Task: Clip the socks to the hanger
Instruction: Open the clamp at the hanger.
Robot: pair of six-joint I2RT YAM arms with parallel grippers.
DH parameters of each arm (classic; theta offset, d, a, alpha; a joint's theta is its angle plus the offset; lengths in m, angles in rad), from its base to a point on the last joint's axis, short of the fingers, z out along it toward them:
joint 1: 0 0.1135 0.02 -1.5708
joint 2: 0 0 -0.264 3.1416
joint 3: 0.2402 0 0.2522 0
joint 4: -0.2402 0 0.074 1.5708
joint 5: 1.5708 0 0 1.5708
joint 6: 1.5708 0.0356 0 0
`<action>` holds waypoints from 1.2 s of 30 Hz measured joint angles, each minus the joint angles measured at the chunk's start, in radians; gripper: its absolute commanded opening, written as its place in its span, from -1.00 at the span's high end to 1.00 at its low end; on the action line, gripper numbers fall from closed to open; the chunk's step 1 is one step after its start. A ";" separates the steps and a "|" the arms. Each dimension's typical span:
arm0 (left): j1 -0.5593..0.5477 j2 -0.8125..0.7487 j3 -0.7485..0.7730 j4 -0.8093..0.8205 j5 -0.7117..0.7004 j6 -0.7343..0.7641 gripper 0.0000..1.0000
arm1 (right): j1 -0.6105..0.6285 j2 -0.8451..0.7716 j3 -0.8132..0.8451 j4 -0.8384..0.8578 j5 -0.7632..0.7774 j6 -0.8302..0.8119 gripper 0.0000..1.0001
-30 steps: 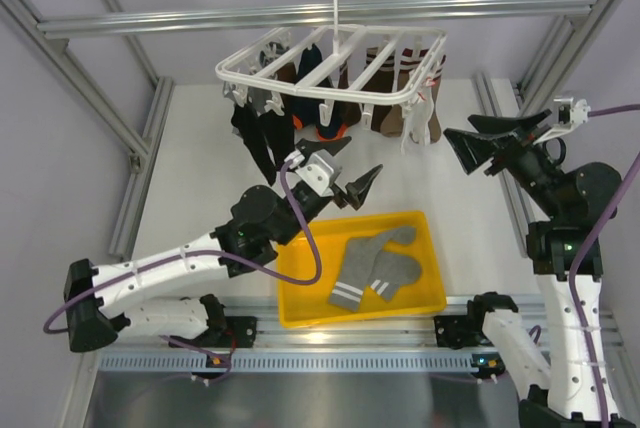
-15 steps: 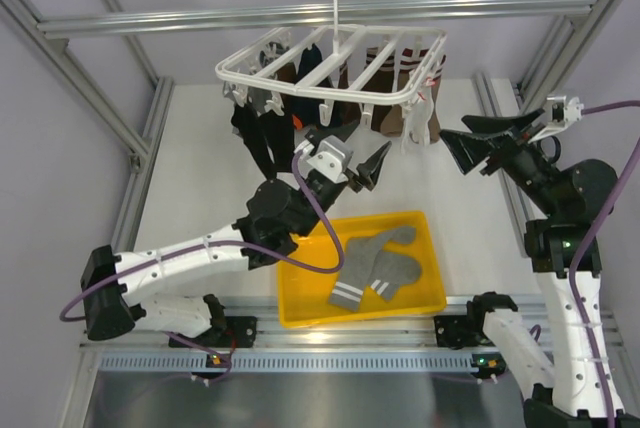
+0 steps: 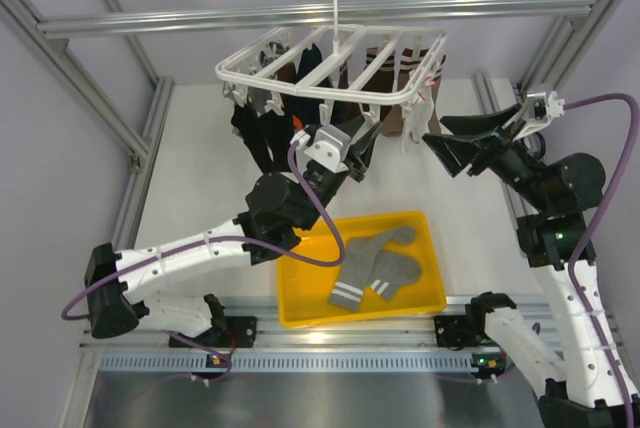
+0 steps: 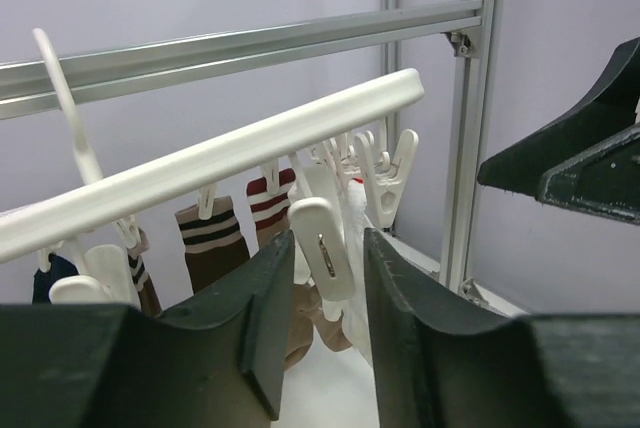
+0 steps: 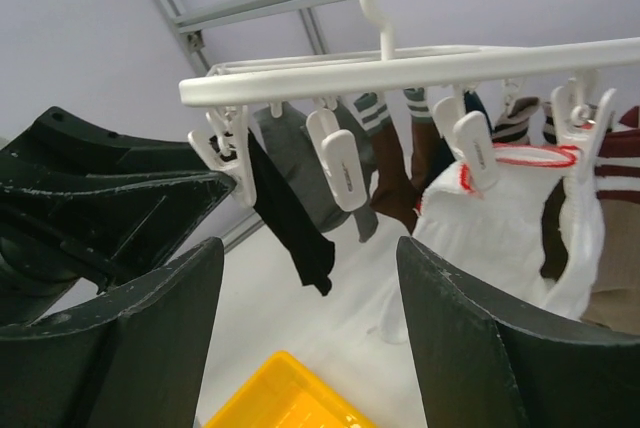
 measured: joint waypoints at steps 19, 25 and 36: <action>0.003 -0.002 0.023 -0.117 0.043 0.029 0.75 | 0.316 0.193 0.104 0.048 0.150 -0.044 -0.40; 0.007 -0.011 0.023 -0.140 0.065 0.031 0.73 | 0.358 0.228 0.108 0.058 0.172 -0.054 -0.42; 0.013 -0.031 0.024 -0.166 0.127 0.027 0.67 | 0.375 0.247 0.108 0.115 0.203 -0.014 0.19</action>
